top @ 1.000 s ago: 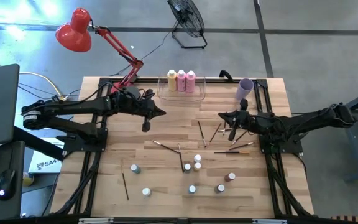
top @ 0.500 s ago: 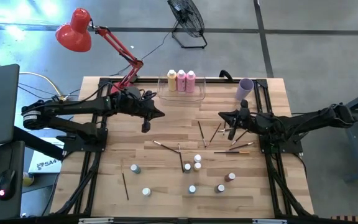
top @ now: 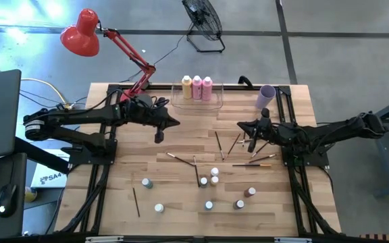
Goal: Pick & Place Paint Supplies
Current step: Put the black paint brush into the violet cup
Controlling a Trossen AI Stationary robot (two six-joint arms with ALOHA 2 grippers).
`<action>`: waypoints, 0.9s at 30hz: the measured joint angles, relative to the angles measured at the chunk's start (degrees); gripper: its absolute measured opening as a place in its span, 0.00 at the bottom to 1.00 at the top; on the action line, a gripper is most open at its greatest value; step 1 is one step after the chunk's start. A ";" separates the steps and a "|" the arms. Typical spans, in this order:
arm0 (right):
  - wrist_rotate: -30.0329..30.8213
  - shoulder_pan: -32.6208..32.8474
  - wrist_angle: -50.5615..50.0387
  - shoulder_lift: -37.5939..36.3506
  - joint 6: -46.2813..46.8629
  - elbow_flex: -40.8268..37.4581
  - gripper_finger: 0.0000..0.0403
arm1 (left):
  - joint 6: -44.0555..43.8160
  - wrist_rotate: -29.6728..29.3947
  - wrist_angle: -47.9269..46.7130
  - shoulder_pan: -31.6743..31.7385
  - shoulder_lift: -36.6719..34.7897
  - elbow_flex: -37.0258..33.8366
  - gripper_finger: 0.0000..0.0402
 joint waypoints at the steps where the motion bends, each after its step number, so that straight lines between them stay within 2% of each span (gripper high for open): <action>1: -0.30 0.00 -0.01 0.00 -0.03 0.00 0.00 | -0.08 -0.37 -0.05 0.01 0.00 0.00 0.00; 7: -3.71 0.00 0.07 0.00 -3.42 0.00 0.00 | -0.44 -0.68 -3.09 0.00 0.00 0.00 0.00; 13: -7.72 0.00 0.08 0.00 -0.11 0.00 0.00 | -0.34 -0.72 -3.93 0.00 0.00 0.00 0.00; 16: -7.83 0.00 0.75 0.02 -0.05 0.00 0.00 | -0.28 -0.79 -3.91 0.00 0.00 0.00 0.00; 23: 8.56 -0.02 3.62 0.00 -0.29 0.02 0.00 | -0.26 -2.76 -3.91 0.01 0.00 0.00 0.00; 27: 11.29 -0.02 3.55 0.00 0.61 0.01 0.00 | -0.26 -3.02 -3.95 0.00 0.00 0.00 0.00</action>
